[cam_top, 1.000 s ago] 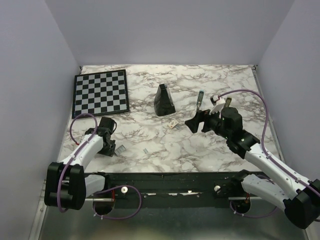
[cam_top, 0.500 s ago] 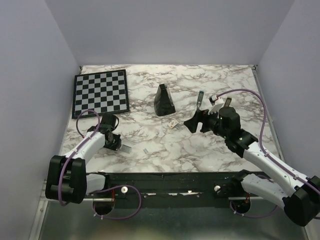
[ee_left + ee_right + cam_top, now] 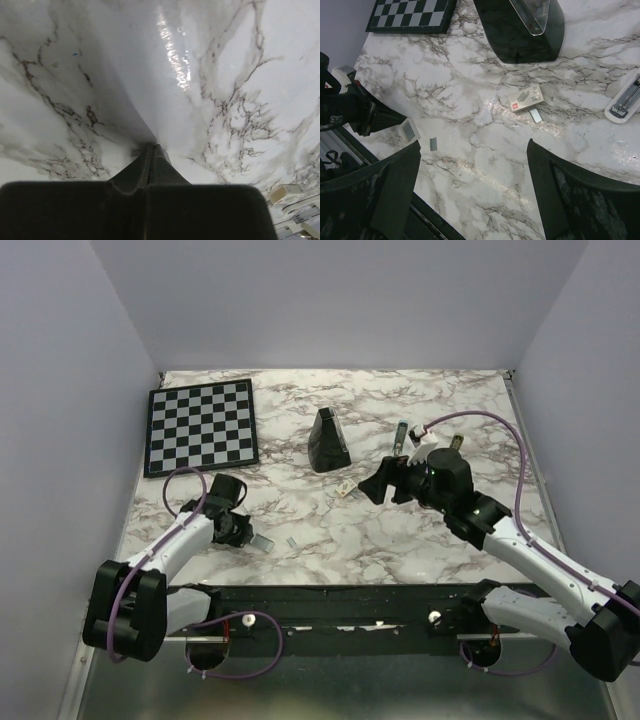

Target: Unload the staples from the stapler

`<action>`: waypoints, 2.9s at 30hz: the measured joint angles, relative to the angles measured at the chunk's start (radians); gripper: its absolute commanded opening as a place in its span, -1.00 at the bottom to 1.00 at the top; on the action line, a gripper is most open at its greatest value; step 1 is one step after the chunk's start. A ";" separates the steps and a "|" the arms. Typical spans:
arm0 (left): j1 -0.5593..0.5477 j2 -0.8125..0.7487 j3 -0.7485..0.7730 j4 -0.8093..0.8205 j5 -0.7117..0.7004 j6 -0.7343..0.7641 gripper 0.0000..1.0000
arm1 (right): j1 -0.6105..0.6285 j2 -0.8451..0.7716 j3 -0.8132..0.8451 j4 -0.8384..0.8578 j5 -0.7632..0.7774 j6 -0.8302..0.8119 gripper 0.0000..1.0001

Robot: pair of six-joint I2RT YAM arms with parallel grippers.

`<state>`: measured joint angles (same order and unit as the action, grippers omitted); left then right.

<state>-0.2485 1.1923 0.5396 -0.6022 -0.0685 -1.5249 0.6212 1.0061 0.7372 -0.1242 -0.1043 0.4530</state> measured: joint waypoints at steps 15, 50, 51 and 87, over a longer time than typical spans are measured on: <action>-0.009 -0.253 -0.056 -0.196 -0.057 -0.017 -1.00 | 0.173 0.124 0.023 -0.032 0.090 0.026 0.75; 0.182 0.152 0.154 -0.229 -0.190 0.470 -0.74 | 0.394 0.374 0.272 -0.165 0.280 0.034 1.00; 0.182 0.161 0.159 -0.232 -0.184 0.466 -0.79 | 0.396 0.374 0.272 -0.165 0.280 0.037 1.00; 0.189 0.176 0.152 -0.235 0.030 0.477 -1.00 | 0.564 0.779 0.459 -0.131 0.328 0.097 0.15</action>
<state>-0.0593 1.3682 0.6918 -0.8375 -0.0387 -1.0477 1.1851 1.7847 1.1965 -0.2554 0.2234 0.5499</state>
